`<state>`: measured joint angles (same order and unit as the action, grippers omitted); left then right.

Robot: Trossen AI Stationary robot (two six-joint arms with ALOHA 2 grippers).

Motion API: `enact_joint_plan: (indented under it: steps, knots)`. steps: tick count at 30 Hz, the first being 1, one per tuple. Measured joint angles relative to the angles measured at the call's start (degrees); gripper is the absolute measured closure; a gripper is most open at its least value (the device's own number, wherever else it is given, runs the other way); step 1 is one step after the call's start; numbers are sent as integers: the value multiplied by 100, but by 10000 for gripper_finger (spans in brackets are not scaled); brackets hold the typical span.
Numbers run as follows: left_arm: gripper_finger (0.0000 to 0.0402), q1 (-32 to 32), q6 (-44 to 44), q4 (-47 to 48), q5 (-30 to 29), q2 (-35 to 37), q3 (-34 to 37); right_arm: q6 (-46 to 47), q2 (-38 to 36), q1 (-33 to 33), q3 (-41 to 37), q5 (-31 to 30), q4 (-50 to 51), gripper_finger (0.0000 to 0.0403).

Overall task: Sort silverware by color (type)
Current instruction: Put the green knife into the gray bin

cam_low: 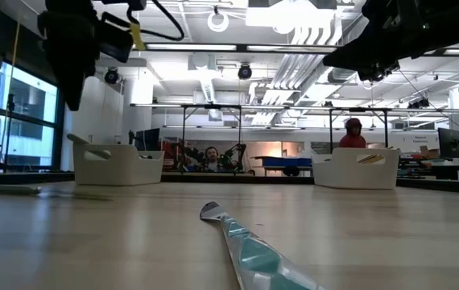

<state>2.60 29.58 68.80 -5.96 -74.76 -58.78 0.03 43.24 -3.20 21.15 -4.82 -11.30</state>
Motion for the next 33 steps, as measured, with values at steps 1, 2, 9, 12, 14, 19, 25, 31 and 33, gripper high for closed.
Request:
enact_joint_plan:
  steps: [1,2,9,12,14,19,25,31,33]
  knots:
    - [398,-50,-168,2,146,-2,0,0,0,0,0,0,15,401]
    - [394,-49,-298,-7,228,-25,0,0,0,0,0,0,35,401]
    - [344,422,-1061,-286,286,-360,71,-2,0,0,0,-2,101,401]
    - [317,591,-1331,-759,492,-475,383,-1,0,2,0,-2,119,401]
    - [299,668,-1461,-1116,632,-584,632,7,0,2,0,-1,119,401]
    - [265,750,-1661,-1640,734,-756,1250,13,0,4,0,0,119,401]
    - [253,755,-1670,-1830,551,-769,1743,7,0,4,0,0,88,401]
    - [257,739,-1765,-2474,275,-767,2039,11,0,4,0,1,75,401]
    - [265,700,-1747,-2659,245,-767,2117,13,0,4,0,2,75,401]
